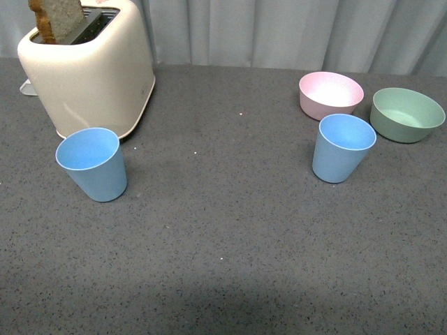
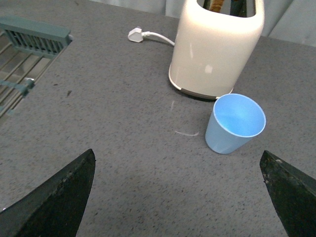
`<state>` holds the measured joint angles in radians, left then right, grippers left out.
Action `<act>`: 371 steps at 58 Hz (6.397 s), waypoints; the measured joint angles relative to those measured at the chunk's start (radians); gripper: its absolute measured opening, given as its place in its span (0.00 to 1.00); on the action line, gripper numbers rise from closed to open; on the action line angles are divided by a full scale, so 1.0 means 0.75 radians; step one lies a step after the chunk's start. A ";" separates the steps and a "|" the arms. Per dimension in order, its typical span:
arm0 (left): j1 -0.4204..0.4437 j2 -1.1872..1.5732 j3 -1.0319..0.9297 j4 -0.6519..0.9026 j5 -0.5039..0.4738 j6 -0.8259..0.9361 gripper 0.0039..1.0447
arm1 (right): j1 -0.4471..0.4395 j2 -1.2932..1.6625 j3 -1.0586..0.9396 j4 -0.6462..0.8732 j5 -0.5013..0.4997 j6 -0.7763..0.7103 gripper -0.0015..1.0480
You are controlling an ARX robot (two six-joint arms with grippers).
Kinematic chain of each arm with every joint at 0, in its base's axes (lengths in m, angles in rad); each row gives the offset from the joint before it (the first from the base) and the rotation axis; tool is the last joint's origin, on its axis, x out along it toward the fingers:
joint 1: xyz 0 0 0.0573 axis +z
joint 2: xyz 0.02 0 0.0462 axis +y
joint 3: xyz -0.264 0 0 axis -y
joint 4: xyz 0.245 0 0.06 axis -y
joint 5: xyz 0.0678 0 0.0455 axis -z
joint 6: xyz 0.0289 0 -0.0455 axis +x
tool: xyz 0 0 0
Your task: Stack blue cups with both arms
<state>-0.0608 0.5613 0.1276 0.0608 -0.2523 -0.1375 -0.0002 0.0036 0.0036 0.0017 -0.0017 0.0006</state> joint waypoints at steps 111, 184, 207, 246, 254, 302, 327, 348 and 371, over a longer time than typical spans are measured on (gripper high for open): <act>-0.223 1.818 1.286 -0.351 0.361 -0.201 0.03 | 0.000 0.000 0.000 -0.001 0.001 -0.001 0.91; -0.506 2.036 1.675 -0.569 0.285 -0.451 0.59 | 0.000 0.000 0.000 -0.001 0.000 -0.001 0.91; -0.404 1.754 0.816 1.093 -0.117 0.071 0.51 | 0.000 0.000 0.000 -0.001 0.003 0.000 0.91; -0.074 0.862 0.004 1.337 0.184 0.172 0.03 | 0.000 0.000 0.000 -0.001 0.001 -0.001 0.91; -0.046 0.720 -0.051 1.247 0.214 0.172 0.03 | 0.000 0.000 0.000 -0.001 0.001 -0.001 0.91; 0.077 -0.134 -0.145 0.532 0.336 0.173 0.03 | 0.000 0.000 0.000 -0.001 0.001 -0.001 0.91; 0.077 -0.392 -0.145 0.281 0.336 0.173 0.03 | 0.000 0.000 0.000 -0.001 0.001 -0.001 0.91; 0.077 -0.548 -0.145 0.123 0.336 0.173 0.03 | 0.000 0.000 0.000 -0.001 0.001 -0.001 0.91; 0.078 -0.743 -0.145 -0.078 0.337 0.173 0.38 | 0.000 0.000 0.000 -0.001 0.001 0.000 0.91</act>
<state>-0.0025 0.0044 0.0189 0.0025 0.0002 -0.0074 -0.0002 0.0036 0.0036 0.0013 -0.0013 0.0006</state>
